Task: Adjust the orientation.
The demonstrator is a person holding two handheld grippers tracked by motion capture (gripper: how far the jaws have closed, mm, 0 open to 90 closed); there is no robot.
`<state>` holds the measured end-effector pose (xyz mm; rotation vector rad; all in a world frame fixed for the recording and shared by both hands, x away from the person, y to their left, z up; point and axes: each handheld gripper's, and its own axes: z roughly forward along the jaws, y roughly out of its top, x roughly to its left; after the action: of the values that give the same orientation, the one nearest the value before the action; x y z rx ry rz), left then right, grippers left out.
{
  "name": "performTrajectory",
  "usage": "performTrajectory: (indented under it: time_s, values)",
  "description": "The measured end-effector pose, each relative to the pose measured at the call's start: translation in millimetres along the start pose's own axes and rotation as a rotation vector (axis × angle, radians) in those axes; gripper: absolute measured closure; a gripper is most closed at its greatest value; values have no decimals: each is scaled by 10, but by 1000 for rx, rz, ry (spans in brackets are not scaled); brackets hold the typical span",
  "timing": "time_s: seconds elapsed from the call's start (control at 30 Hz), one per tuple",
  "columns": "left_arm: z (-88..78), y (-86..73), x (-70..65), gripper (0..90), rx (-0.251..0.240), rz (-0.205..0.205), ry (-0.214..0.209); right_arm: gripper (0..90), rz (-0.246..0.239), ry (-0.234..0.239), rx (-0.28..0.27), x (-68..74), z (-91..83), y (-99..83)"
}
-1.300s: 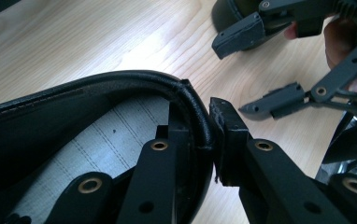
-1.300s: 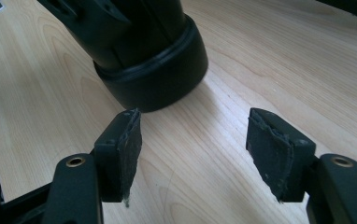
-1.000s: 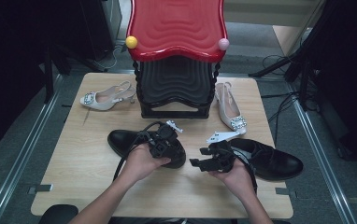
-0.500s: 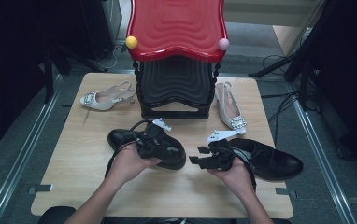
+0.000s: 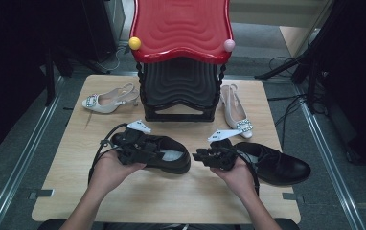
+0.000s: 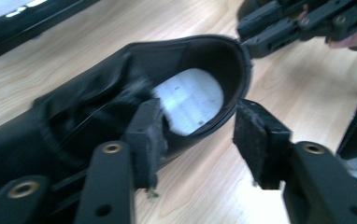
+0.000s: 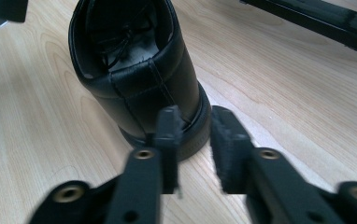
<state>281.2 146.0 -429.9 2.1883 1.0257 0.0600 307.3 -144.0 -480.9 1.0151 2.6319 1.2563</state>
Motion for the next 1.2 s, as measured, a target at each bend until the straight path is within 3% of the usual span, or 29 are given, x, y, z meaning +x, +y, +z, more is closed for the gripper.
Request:
performTrajectory:
  time_s: [0.1,0.13,0.33,0.47,0.63,0.8,1.2]
  values:
    - [-60,-94,57,623,-17,-21,7,810,-5,-3,3,-6,12,18]
    - [-93,-155,94,719,-28,-32,19,848,-10,-3,10,-13,35,48]
    - [-174,-328,199,899,-42,-59,41,896,-11,-3,12,-23,88,110]
    - [-130,-483,351,900,-17,-116,47,900,-16,-22,6,-53,150,161]
    - [-50,-601,460,900,-20,-143,63,900,-19,-17,12,-66,228,205]
    - [10,-638,503,900,-21,-150,53,900,-33,2,26,-38,294,224]
    - [92,-645,567,900,-19,-152,36,900,-42,-8,36,23,277,199]
